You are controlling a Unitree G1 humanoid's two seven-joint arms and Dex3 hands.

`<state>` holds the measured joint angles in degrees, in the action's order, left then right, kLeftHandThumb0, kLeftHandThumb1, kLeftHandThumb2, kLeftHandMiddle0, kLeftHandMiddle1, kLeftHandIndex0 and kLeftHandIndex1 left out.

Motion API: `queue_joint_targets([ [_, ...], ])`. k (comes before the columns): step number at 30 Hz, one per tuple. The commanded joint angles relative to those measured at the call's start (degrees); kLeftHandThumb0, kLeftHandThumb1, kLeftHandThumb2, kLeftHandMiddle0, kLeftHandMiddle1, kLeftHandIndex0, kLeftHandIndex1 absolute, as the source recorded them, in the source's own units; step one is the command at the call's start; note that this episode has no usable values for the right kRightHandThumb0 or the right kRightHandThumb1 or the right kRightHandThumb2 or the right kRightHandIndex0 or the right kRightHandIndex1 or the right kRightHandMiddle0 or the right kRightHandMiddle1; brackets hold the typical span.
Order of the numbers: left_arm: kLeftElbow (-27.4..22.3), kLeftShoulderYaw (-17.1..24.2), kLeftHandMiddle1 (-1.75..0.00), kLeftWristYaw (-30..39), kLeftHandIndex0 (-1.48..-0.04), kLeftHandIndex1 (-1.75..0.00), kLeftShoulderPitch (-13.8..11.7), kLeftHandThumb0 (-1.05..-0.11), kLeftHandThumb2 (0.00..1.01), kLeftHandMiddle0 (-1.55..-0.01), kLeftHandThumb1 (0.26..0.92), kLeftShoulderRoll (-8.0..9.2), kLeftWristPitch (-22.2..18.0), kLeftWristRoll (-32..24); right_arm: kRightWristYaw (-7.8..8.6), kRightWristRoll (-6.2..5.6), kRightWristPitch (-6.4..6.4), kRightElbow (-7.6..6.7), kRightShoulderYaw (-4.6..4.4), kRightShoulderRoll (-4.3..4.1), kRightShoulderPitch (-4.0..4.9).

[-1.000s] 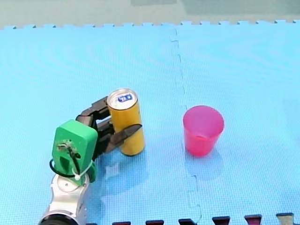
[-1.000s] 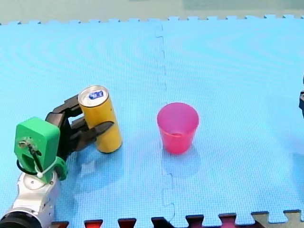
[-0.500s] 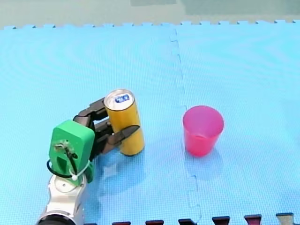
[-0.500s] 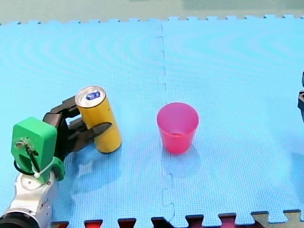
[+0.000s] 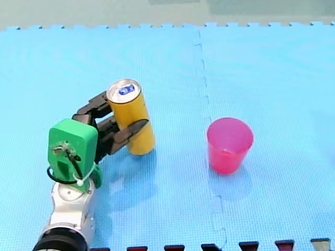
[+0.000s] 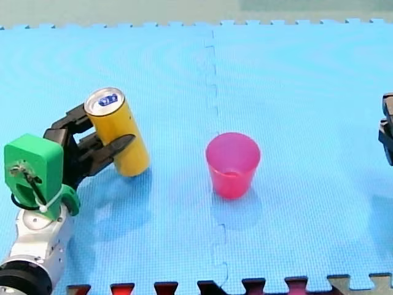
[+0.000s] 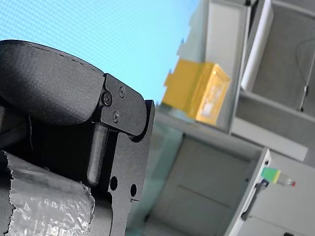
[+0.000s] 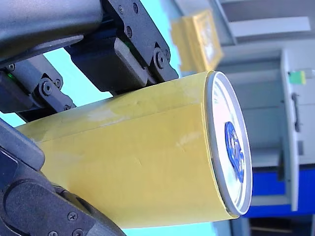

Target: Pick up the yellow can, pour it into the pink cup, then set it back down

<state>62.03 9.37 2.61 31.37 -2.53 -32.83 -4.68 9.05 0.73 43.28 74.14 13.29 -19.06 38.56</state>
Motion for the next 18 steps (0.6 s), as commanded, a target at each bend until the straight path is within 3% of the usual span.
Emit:
queue_joint_targets([
  [1,-0.4,0.7,-0.01,0.4,-1.24,0.00,0.9,-0.370,0.00,-1.37,0.777,-0.28,0.3,-1.0,-0.23,-0.20,-0.28,-0.10,0.04,0.10,-0.13],
  [10,-1.1,-0.6,-0.01,-3.2,-1.24,0.00,2.4,-0.363,0.00,-1.38,0.772,-1.39,1.0,1.0,-0.36,-0.18,0.03,-0.33,-0.17,0.54,-0.29],
  [18,-2.0,-2.9,-0.01,-5.6,-1.24,0.00,2.7,-0.357,0.00,-1.39,0.773,-0.38,2.2,4.5,-0.55,0.02,0.78,-0.54,-0.60,0.75,-0.50],
])
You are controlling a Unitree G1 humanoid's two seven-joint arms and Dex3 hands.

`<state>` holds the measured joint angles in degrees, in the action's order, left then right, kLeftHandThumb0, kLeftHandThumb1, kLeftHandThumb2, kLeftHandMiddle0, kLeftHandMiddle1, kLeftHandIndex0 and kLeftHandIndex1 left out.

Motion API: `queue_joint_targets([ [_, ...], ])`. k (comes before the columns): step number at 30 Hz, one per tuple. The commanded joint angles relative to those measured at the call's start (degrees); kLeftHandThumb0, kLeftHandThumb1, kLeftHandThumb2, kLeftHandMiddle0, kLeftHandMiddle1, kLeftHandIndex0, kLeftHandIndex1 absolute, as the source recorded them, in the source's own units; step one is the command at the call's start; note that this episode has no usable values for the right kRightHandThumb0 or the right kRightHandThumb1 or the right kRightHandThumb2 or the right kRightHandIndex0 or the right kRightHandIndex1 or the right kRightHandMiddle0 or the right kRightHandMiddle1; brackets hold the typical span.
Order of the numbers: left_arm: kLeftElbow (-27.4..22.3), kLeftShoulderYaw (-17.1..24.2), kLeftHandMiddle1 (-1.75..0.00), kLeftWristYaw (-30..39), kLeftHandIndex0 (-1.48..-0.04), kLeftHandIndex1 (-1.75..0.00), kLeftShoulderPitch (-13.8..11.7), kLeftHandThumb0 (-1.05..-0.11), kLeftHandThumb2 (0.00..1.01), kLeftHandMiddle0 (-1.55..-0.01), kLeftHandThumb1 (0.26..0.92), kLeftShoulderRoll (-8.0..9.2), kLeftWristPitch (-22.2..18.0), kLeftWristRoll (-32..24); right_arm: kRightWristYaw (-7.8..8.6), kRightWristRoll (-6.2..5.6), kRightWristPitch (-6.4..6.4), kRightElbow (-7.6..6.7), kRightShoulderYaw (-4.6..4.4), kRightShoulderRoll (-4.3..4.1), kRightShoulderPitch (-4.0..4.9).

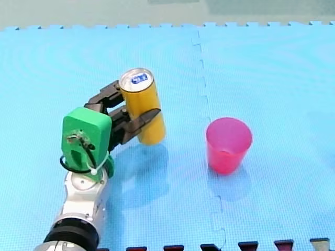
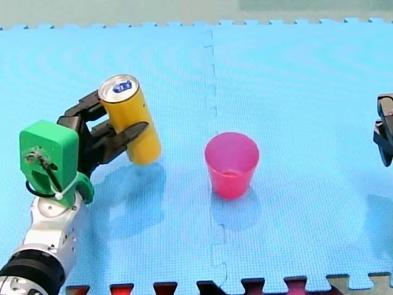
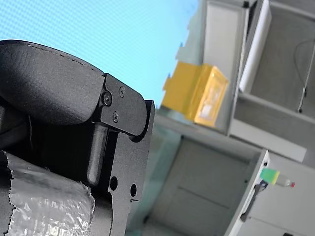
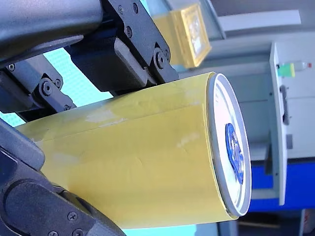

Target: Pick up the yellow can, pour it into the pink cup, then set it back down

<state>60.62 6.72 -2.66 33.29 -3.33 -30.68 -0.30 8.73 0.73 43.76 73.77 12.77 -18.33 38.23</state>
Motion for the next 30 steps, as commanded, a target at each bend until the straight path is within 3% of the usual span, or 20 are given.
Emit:
queue_joint_targets([
  [1,-0.8,-0.4,-0.01,-0.6,-1.24,0.00,0.9,-0.356,0.00,-1.39,0.773,0.47,0.0,0.4,-0.32,0.12,0.30,-0.17,-0.18,0.01,-0.16],
  [13,-0.6,-6.4,0.00,-11.1,-1.24,0.00,2.6,-0.357,0.00,-1.39,0.770,3.12,-4.0,11.2,-0.10,0.05,0.35,-0.16,-0.40,0.31,-0.11],
  [19,-0.1,-6.9,0.00,-12.1,-1.22,0.00,3.5,-0.358,0.00,-1.36,0.769,3.47,-3.9,11.6,1.15,-0.35,0.47,-0.05,-0.17,0.26,0.05],
  [30,-1.2,-7.5,0.00,-11.8,-1.21,0.00,4.4,-0.353,0.00,-1.36,0.769,4.07,-3.3,11.4,1.91,-0.71,-0.70,0.31,0.21,0.16,0.59],
])
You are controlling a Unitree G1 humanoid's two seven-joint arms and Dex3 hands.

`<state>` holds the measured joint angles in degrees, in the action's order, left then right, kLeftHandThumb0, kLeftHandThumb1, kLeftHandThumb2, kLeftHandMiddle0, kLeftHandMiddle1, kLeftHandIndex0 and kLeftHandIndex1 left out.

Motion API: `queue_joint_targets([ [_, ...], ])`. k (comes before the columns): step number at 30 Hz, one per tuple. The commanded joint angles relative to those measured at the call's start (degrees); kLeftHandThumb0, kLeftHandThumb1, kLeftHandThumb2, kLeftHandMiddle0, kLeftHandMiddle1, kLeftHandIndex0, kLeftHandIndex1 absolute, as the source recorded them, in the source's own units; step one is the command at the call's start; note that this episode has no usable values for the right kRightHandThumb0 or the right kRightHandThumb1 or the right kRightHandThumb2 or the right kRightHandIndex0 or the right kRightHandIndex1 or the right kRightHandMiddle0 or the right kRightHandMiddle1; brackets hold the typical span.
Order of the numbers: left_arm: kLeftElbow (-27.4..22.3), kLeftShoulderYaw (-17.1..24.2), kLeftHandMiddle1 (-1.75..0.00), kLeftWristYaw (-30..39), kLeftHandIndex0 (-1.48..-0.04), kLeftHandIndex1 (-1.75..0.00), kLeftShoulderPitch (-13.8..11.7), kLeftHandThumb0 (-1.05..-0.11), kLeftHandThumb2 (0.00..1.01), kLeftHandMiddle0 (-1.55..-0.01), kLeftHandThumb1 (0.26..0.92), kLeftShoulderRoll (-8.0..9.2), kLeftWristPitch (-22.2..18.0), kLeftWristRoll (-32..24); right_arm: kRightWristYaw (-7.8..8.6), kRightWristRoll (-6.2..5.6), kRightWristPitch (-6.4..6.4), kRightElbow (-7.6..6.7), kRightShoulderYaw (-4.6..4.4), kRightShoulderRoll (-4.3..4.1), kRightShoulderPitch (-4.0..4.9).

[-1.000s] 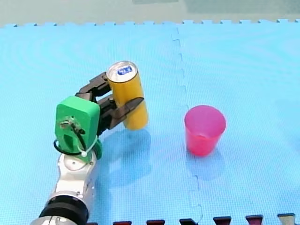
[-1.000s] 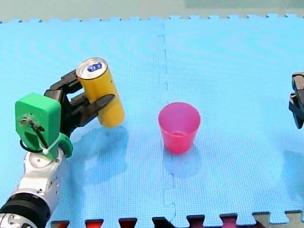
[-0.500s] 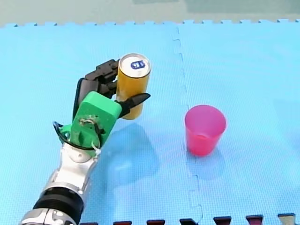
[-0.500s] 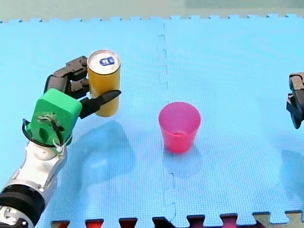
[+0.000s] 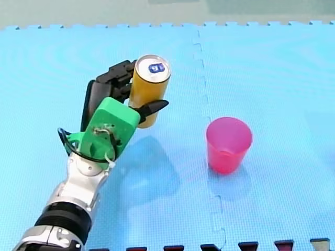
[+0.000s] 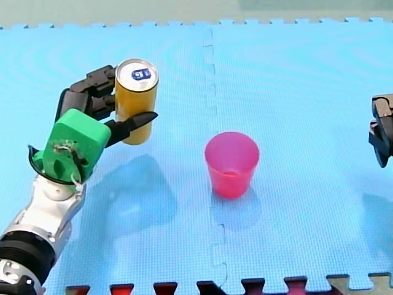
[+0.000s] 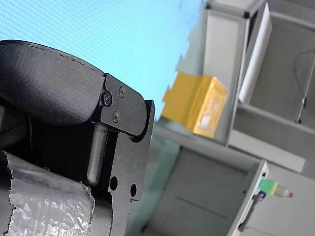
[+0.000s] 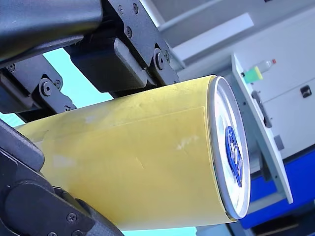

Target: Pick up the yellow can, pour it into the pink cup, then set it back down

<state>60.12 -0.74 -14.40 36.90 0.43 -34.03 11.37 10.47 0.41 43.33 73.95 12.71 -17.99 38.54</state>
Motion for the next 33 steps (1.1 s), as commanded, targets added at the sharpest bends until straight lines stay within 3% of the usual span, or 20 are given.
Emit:
queue_joint_targets([
  [1,-0.9,0.0,0.00,0.0,-1.21,0.00,0.9,-0.353,0.00,-1.36,0.770,0.31,0.2,-0.3,0.29,-0.50,-0.35,0.14,0.36,-0.13,0.32],
  [12,-0.6,-0.8,0.00,-0.3,-1.20,0.00,3.2,-0.347,0.00,-1.36,0.768,-0.29,-1.8,0.0,0.99,-1.25,-1.07,0.24,1.16,0.39,0.84],
  [21,-2.3,-1.5,-0.01,-0.7,-1.22,-0.01,3.7,-0.352,0.00,-1.37,0.769,-0.90,-0.2,0.5,3.15,-3.18,0.33,0.36,2.74,1.25,0.65],
  [33,-2.1,-4.1,0.00,-2.4,-1.22,0.00,4.4,-0.366,0.00,-1.37,0.769,-1.43,0.9,3.8,2.09,-1.87,1.01,0.37,2.07,1.14,0.38],
])
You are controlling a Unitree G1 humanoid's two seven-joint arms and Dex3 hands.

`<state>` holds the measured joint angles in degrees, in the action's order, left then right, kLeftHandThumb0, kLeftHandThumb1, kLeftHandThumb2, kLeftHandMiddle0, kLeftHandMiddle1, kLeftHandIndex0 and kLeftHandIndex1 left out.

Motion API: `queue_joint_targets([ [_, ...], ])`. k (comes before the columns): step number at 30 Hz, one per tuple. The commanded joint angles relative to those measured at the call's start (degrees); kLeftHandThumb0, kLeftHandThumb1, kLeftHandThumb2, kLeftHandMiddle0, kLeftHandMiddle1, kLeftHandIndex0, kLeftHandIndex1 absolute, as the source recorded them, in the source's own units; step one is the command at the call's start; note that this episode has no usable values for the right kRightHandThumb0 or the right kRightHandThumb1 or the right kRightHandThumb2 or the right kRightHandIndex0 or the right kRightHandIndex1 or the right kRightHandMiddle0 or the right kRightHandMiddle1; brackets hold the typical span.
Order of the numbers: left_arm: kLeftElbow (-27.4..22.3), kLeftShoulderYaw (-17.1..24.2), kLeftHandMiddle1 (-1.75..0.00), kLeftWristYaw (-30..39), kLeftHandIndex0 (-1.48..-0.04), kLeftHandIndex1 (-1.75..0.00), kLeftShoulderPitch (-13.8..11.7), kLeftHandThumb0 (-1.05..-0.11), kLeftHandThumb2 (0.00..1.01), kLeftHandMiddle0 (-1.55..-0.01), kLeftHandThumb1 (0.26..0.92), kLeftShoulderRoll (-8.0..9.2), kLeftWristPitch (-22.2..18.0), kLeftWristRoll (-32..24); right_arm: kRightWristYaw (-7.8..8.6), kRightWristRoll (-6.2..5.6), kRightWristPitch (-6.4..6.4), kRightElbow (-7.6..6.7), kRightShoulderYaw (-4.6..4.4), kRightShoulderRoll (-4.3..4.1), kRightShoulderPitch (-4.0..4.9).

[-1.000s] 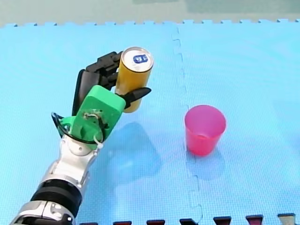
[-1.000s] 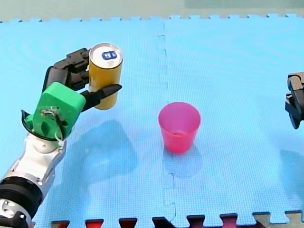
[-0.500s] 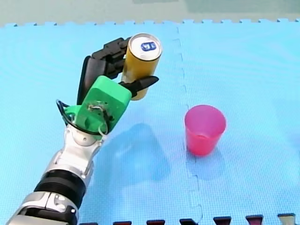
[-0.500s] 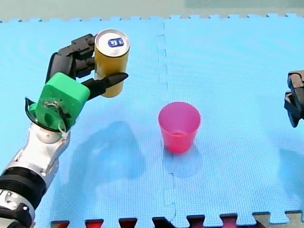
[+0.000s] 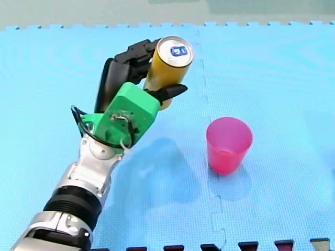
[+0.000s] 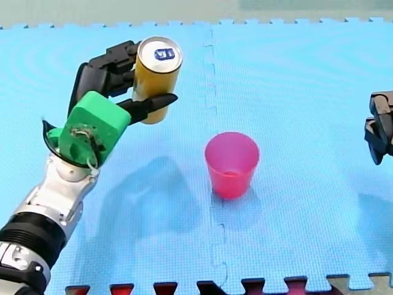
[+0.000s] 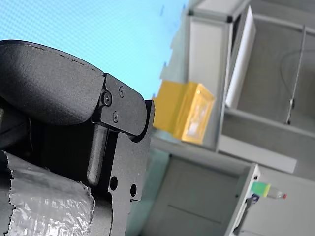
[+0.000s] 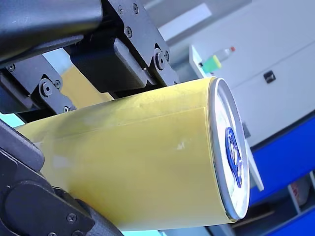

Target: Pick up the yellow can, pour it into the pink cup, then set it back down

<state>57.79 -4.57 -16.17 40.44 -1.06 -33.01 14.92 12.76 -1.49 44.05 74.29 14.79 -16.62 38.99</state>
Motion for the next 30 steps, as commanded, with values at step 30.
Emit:
queue_joint_targets([
  [30,4.2,-4.8,0.00,-3.0,-1.20,0.00,5.1,-0.418,0.00,-1.34,0.776,-1.29,3.1,4.3,-6.24,3.46,0.54,-0.04,-2.47,-0.34,-0.78],
])
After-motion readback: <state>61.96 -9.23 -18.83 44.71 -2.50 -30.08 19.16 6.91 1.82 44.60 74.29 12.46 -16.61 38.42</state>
